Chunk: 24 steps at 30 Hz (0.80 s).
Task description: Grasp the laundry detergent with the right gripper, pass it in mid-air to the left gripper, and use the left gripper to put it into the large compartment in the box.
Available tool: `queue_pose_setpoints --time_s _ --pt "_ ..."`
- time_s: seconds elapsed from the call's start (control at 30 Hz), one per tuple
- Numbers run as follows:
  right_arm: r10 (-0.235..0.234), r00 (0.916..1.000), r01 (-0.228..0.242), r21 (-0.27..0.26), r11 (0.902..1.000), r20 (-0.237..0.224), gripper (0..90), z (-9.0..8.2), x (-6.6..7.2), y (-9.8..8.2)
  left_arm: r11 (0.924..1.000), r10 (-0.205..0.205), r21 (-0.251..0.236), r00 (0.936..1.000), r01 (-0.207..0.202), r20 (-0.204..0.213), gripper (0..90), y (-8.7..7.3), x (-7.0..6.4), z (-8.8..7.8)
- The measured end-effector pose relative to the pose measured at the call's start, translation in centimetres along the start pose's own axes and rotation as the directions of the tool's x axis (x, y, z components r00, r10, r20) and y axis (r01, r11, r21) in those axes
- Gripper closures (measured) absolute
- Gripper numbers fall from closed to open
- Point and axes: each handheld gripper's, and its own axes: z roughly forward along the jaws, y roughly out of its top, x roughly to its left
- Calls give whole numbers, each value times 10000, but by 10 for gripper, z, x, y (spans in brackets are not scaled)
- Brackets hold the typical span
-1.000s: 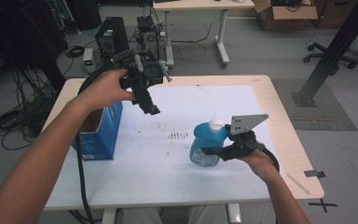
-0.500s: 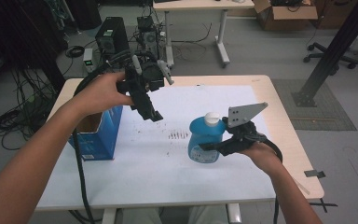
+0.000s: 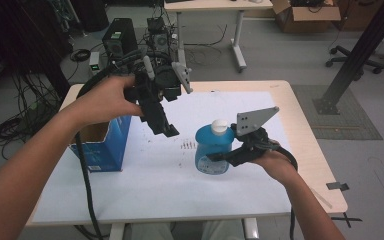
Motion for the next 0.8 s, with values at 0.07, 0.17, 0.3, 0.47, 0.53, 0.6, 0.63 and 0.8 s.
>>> queue_pose_setpoints --time_s 0.07,0.17,0.3,0.47,0.53,0.6,0.63,0.8 --pt "-40 10000 40 10 10000 -25 439 2 0 1 10000 23 -58 10000 -23 1 57 1 -1 -4" --pt "-56 9999 56 1 10000 -93 439 5 0 3 9999 -67 -115 9999 66 -78 57 1 -2 -10" --pt "-115 9998 116 58 9999 -168 440 10 -1 6 10000 -38 -75 10000 38 -56 57 1 -3 -12" --pt "-174 9995 177 93 9998 -260 440 15 -1 10 9998 194 46 9998 -194 -5 57 5 -6 -13" --pt "-261 9993 264 105 9996 -278 441 18 -2 14 9995 290 99 9996 -290 23 57 7 -9 -13" --pt "-283 9992 286 92 9995 -270 440 19 -2 15 9994 339 97 9994 -340 77 57 9 -10 -13" --pt "-308 9991 311 89 9995 -295 441 19 -2 16 9992 379 108 9992 -380 89 57 10 -10 -14" --pt "-432 9984 436 97 9990 -363 440 23 -2 24 9986 518 115 9985 -520 175 57 14 -14 -14"
